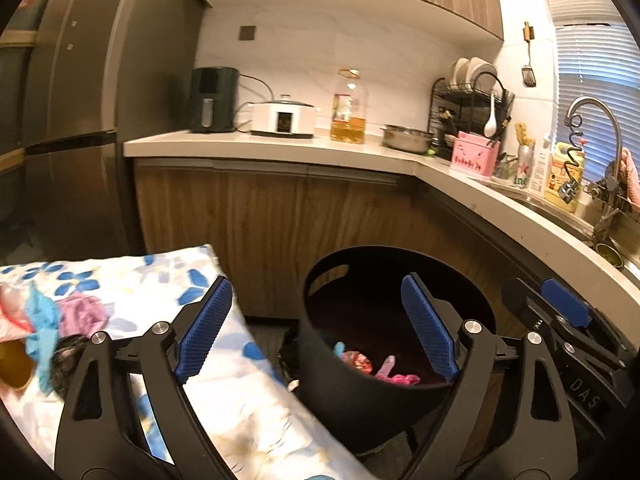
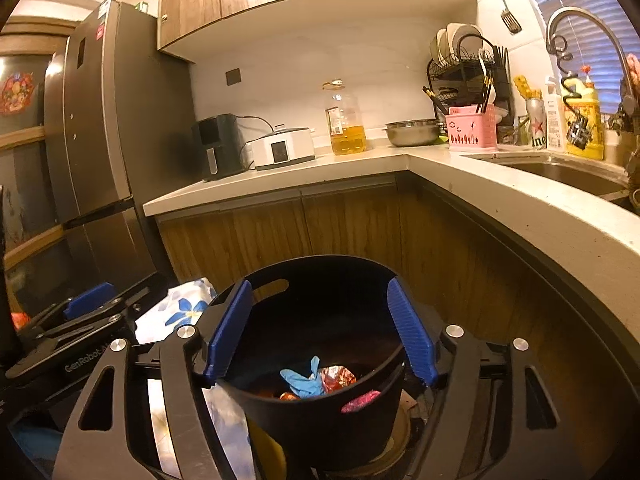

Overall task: Collect trash
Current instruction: 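Move both open tools back to the trash on the table, then grasp the red-and-white plastic bag with the left tool while the right grasps the black bag, then carry the red-and-white bag and black bag over the black trash bin, then open both tools over the bin to drop the two bags, then move both open tools back to the red bag and red can on the table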

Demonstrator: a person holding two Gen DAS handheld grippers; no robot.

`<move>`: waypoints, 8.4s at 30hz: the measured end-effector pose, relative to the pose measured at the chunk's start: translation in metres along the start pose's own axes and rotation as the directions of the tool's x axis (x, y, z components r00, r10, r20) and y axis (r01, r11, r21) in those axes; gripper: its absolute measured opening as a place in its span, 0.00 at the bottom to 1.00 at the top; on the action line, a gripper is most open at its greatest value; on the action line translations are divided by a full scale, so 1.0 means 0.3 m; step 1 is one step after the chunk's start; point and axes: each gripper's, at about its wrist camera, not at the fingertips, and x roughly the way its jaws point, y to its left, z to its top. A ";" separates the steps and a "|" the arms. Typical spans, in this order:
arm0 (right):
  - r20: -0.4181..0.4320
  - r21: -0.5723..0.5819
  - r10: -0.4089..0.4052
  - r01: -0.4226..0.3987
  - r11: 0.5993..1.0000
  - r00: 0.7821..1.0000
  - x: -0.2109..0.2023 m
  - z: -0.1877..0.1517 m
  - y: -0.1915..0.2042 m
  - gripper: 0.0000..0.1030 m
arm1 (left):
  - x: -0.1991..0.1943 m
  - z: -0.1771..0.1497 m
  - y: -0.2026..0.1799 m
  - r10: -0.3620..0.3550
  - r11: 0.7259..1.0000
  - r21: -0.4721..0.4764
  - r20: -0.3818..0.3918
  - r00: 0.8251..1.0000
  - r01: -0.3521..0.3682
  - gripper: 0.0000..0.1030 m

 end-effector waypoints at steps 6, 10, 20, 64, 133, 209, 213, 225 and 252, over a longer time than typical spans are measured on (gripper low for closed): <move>0.011 -0.015 -0.001 0.002 1.000 1.000 -0.091 -0.042 0.048 0.69 | -0.129 -0.043 0.052 0.094 0.996 -0.001 0.032 0.995 -0.094 0.84; 0.011 -0.017 0.014 -0.014 1.000 1.000 -0.142 -0.072 0.087 0.70 | -0.213 -0.078 0.101 0.153 0.988 -0.005 0.046 0.987 -0.153 0.84; 0.011 -0.046 0.068 -0.067 0.997 0.998 -0.216 -0.131 0.212 0.70 | -0.385 -0.161 0.244 0.270 0.963 -0.038 0.064 0.961 -0.268 0.84; -0.162 -0.155 0.305 -0.330 0.931 0.938 0.039 -0.291 0.762 0.70 | -0.364 -0.143 0.853 0.545 0.817 -0.197 -0.043 0.837 -0.542 0.36; -0.116 -0.096 0.359 -0.371 0.924 0.926 -0.156 -0.179 0.562 0.00 | -0.700 -0.133 0.544 0.373 0.915 -0.219 0.144 0.916 -0.338 0.12; 0.080 0.024 0.041 -0.043 0.999 0.996 0.050 0.076 0.007 0.00 | 0.043 0.053 -0.116 -0.076 0.997 0.022 0.113 0.991 0.074 0.12; 0.073 0.026 0.043 -0.045 0.999 0.996 0.068 0.073 0.004 0.00 | 0.070 0.045 -0.130 -0.100 0.994 0.046 0.093 0.991 0.096 0.13; 0.033 0.041 0.050 -0.052 0.998 0.998 0.114 0.060 -0.020 0.01 | 0.099 0.004 -0.095 -0.143 0.989 0.037 0.058 0.988 0.141 0.62; 0.008 0.001 0.070 -0.070 0.998 0.997 -0.088 -0.052 0.124 0.62 | -0.259 -0.121 0.200 0.198 0.977 -0.090 0.066 0.978 -0.192 0.86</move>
